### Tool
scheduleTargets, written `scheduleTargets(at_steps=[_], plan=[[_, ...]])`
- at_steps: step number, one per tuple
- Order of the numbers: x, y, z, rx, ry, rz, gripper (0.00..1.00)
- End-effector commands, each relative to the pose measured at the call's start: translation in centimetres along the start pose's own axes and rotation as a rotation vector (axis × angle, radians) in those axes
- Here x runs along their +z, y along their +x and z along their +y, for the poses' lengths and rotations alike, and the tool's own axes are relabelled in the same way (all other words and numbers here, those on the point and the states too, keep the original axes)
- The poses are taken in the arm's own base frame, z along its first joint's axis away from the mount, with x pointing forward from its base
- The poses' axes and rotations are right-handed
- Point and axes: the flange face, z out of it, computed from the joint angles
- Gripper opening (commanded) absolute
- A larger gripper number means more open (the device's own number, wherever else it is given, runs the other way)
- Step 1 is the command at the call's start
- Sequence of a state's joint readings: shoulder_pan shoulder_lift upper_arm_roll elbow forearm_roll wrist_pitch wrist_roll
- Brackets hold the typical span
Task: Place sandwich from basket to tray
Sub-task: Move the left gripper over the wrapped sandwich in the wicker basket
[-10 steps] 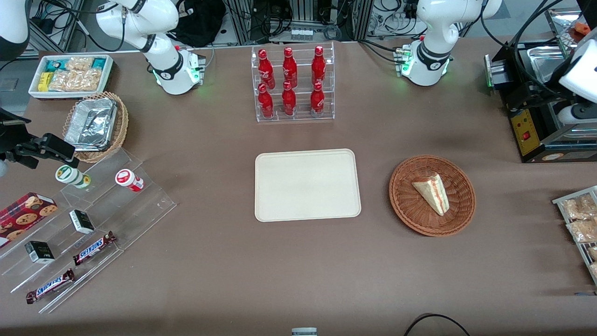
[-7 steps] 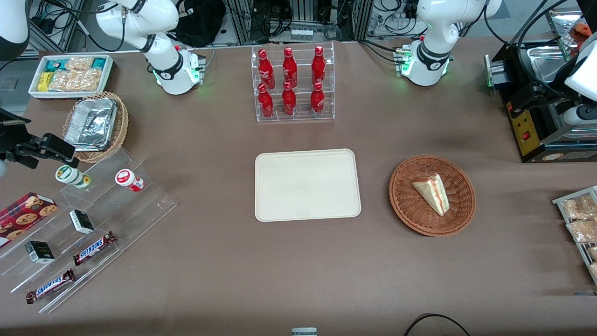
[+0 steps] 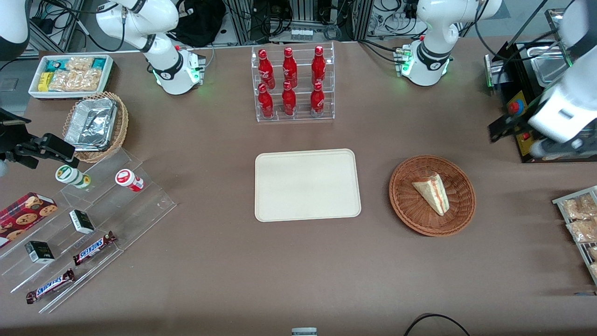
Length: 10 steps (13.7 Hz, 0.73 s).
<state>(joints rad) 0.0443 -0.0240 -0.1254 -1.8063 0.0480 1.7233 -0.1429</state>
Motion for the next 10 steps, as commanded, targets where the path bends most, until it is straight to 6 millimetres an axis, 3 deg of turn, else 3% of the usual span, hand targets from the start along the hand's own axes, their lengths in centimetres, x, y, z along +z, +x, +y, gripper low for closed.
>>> scheduleTargets(at_steps=[1, 3, 5, 10], plan=[[6.2, -2.3, 2.0, -0.118, -0.012, 0.063, 1.0], [11.1, -3.1, 2.9, -0.24, -0.032, 0.108, 1.0], [14.3, -3.6, 3.6, -0.383, -0.058, 0.14, 1.0], [18.8, -3.2, 4.7, -0.524, -0.074, 0.105, 1.0]])
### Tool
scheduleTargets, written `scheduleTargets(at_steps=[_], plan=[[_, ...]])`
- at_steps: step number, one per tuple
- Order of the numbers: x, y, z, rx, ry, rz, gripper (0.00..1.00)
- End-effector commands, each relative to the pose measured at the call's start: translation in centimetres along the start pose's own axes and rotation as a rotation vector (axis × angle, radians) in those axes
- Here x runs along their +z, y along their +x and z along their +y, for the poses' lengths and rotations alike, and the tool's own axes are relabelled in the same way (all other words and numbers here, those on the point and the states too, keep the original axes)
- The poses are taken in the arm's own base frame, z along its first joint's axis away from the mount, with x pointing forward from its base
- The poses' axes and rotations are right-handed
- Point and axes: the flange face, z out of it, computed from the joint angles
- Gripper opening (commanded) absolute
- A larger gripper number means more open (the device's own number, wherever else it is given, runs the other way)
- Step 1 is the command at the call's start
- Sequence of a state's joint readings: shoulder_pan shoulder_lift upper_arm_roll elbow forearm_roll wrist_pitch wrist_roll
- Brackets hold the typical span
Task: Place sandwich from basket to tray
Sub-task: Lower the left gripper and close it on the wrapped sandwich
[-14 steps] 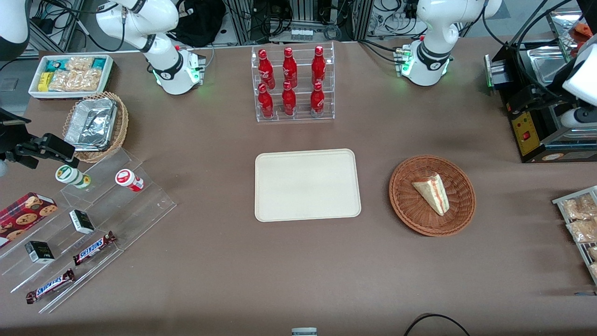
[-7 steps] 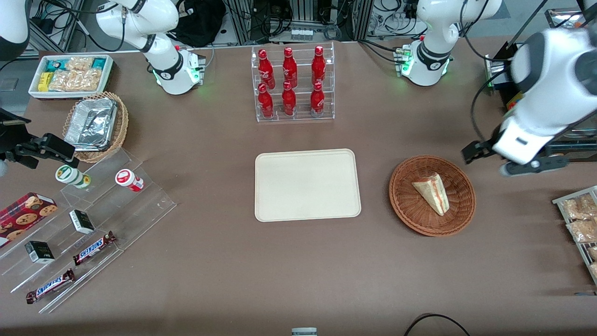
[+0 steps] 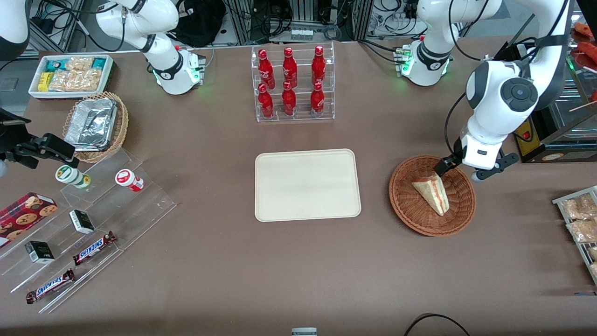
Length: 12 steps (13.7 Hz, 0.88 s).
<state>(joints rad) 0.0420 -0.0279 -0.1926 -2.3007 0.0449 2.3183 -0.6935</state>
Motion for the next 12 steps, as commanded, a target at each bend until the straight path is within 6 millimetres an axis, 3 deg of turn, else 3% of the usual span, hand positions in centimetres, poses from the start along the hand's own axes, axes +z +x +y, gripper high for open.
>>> scheduleTargets(at_steps=[1, 7, 12], plan=[[2.3, 0.0, 0.5, -0.086, -0.029, 0.007, 1.0], [7.6, -0.7, 2.7, -0.138, -0.06, -0.013, 1.0], [9.4, -0.2, 2.5, -0.133, -0.059, -0.023, 1.0]])
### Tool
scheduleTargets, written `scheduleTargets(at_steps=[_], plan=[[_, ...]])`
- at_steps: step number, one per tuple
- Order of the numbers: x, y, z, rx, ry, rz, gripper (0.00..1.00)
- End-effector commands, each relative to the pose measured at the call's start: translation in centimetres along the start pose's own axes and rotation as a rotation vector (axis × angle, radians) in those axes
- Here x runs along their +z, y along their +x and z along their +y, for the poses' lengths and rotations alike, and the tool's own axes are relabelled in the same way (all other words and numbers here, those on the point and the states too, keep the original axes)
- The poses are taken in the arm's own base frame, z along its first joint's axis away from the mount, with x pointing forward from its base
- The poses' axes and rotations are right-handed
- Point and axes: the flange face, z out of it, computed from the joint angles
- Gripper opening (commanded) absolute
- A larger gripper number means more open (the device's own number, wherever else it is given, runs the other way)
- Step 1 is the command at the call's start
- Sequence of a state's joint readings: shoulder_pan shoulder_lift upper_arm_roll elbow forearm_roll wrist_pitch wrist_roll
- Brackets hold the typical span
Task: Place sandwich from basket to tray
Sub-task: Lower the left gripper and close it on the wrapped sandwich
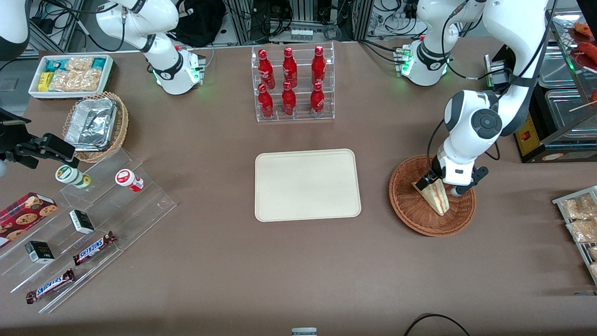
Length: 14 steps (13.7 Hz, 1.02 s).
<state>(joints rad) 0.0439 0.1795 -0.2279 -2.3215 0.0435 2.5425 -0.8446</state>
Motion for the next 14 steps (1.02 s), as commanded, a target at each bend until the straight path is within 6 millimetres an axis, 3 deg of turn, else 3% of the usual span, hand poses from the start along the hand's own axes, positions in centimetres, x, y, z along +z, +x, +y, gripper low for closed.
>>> scheduleTargets(at_steps=[1, 6, 7, 9, 11, 14], plan=[[0.7, 0.6, 0.3, -0.012, -0.021, 0.011, 1.0], [1.7, 1.1, 0.4, -0.001, -0.03, 0.018, 0.99], [1.6, 1.2, 0.4, 0.014, -0.03, 0.018, 0.84], [1.6, 1.7, 0.2, 0.041, -0.027, 0.017, 0.16], [1.3, 2.3, -0.2, 0.089, -0.023, 0.02, 0.08], [-0.2, 2.8, -0.5, 0.083, -0.019, 0.029, 0.07]])
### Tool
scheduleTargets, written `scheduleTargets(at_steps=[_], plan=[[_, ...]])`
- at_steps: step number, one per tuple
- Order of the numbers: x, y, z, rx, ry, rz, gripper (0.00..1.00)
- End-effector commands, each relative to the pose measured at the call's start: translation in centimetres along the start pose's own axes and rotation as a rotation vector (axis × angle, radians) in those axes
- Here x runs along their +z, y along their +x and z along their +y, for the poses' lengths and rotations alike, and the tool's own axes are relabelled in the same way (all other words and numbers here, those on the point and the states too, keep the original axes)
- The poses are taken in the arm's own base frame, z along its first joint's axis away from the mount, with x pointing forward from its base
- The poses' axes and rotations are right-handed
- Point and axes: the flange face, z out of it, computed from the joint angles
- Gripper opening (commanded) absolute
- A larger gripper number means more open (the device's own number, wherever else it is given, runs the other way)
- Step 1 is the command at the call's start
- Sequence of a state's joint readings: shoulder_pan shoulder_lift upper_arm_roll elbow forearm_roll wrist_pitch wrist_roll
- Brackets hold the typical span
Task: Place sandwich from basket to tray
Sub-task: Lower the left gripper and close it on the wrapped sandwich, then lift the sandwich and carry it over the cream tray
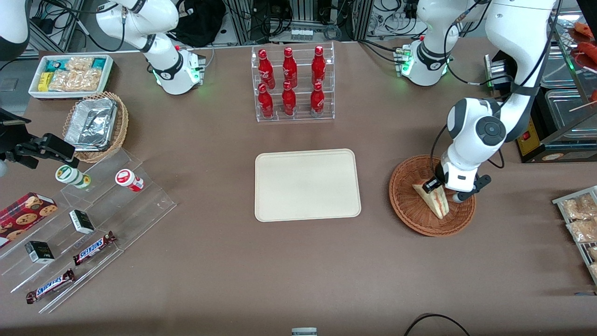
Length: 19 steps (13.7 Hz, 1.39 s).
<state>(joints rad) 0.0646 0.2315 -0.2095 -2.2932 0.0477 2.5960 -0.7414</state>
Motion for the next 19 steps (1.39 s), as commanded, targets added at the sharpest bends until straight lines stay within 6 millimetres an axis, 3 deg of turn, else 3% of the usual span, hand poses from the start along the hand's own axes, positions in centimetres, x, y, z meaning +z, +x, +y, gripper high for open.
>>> scheduleTargets(at_steps=[1, 3, 4, 6, 8, 11, 13, 16, 17, 19], plan=[[-2.5, 0.4, 0.6, 0.026, 0.019, 0.003, 0.07], [-6.1, -0.1, 2.8, 0.055, 0.061, -0.029, 0.07], [-8.3, -1.1, 5.2, 0.089, 0.087, -0.051, 0.06], [-12.7, -4.1, 11.4, 0.103, 0.123, -0.08, 0.06], [-14.1, -8.2, 17.3, 0.125, 0.119, -0.085, 0.06], [-11.5, -16.1, 24.3, 0.239, 0.088, -0.094, 0.07], [-8.7, -20.9, 27.4, 0.319, 0.029, -0.083, 0.07], [-4.8, -26.8, 30.0, 0.415, -0.026, -0.083, 0.08], [-3.4, -28.0, 30.5, 0.44, -0.032, -0.083, 0.08], [-1.5, -28.5, 30.7, 0.481, -0.022, -0.049, 0.08]])
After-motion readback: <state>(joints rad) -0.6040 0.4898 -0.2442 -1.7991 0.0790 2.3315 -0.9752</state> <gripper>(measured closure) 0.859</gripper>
